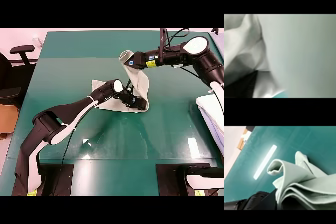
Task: Fold the shirts.
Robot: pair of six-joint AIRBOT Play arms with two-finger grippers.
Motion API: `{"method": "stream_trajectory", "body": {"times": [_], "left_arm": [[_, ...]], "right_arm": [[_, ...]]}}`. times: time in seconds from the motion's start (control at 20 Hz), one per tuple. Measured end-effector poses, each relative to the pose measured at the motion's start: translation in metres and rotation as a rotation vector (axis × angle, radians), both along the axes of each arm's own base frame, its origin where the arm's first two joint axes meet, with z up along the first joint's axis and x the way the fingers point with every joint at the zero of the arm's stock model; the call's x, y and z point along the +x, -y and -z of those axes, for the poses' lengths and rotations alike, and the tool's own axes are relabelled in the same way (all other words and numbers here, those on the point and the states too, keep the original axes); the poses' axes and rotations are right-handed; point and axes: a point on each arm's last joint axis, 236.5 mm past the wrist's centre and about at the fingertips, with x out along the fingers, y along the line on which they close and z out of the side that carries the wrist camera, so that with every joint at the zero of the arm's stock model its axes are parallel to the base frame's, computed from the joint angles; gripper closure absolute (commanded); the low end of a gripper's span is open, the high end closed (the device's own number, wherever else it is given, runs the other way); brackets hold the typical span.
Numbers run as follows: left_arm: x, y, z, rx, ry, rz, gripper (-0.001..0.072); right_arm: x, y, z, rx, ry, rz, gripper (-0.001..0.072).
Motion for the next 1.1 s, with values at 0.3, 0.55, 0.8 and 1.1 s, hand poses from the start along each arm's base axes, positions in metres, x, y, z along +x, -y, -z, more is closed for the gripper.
{"method": "stream_trajectory", "body": {"times": [0.3, 0.55, 0.8, 1.1], "left_arm": [[0.028, -0.053, -0.006, 0.133, 0.074, 0.016, 0.0397], [0.069, -0.102, -0.015, 0.166, 0.109, -0.042, 0.0679], [0.117, -0.164, -0.042, 0.162, 0.161, -0.146, 0.0679], [0.171, -0.268, -0.139, 0.112, 0.325, -0.364, 0.0678]], "right_arm": [[0.014, 0.028, -0.001, -0.006, 0.008, 0.048, 0.0695], [0.016, 0.036, -0.006, -0.011, 0.03, 0.055, 0.0696], [0.018, 0.036, -0.021, -0.013, 0.078, 0.051, 0.0695], [0.009, -0.02, -0.027, 0.003, 0.104, -0.061, 0.0695]]}}
